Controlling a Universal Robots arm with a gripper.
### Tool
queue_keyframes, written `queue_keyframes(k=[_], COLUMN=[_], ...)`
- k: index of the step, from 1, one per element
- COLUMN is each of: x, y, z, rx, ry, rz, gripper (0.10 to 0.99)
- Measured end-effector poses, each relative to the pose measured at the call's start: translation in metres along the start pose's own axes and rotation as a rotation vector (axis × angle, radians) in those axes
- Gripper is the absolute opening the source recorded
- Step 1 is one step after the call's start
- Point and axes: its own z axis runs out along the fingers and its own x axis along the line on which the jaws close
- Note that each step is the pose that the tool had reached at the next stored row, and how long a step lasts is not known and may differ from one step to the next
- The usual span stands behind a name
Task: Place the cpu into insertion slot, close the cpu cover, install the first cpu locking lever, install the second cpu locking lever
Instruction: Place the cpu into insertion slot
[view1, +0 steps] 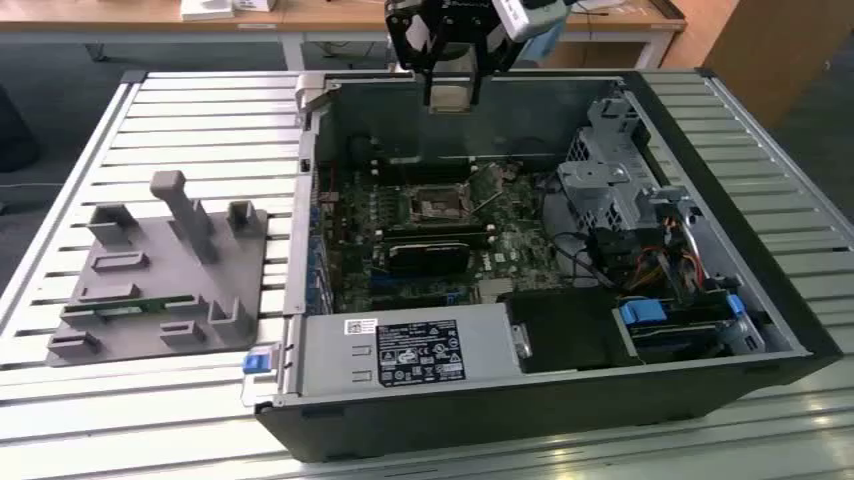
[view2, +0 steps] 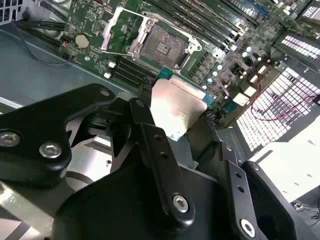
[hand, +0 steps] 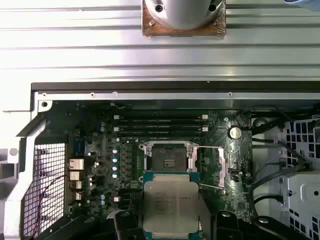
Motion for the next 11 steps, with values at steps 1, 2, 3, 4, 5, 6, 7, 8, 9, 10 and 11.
queue_keyframes(k=[1, 2, 3, 4, 5, 6, 7, 8, 9, 10, 11], x=[0.0, 0.0, 0.0, 0.0, 0.0, 0.0, 0.0, 0.0, 0.0, 0.0, 0.0], y=[0.0, 0.0, 0.0, 0.0, 0.0, 0.0, 0.0, 0.0, 0.0, 0.0, 0.0], z=[0.0, 0.0, 0.0, 0.0, 0.0, 0.0, 0.0, 0.0, 0.0, 0.0, 0.0], rx=[0.0, 0.0, 0.0, 0.0, 0.0, 0.0, 0.0, 0.0, 0.0, 0.0, 0.0], ry=[0.0, 0.0, 0.0, 0.0, -0.0001, -0.0002, -0.0005, -0.0008, -0.0011, -0.0014, -0.0017], rz=[0.0, 0.0, 0.0, 0.001, 0.002, 0.003, 0.006, 0.01, 0.013, 0.017, 0.02], gripper=[0.533, 0.533, 0.533, 0.533, 0.533, 0.533, 0.533, 0.533, 0.533, 0.533, 0.533])
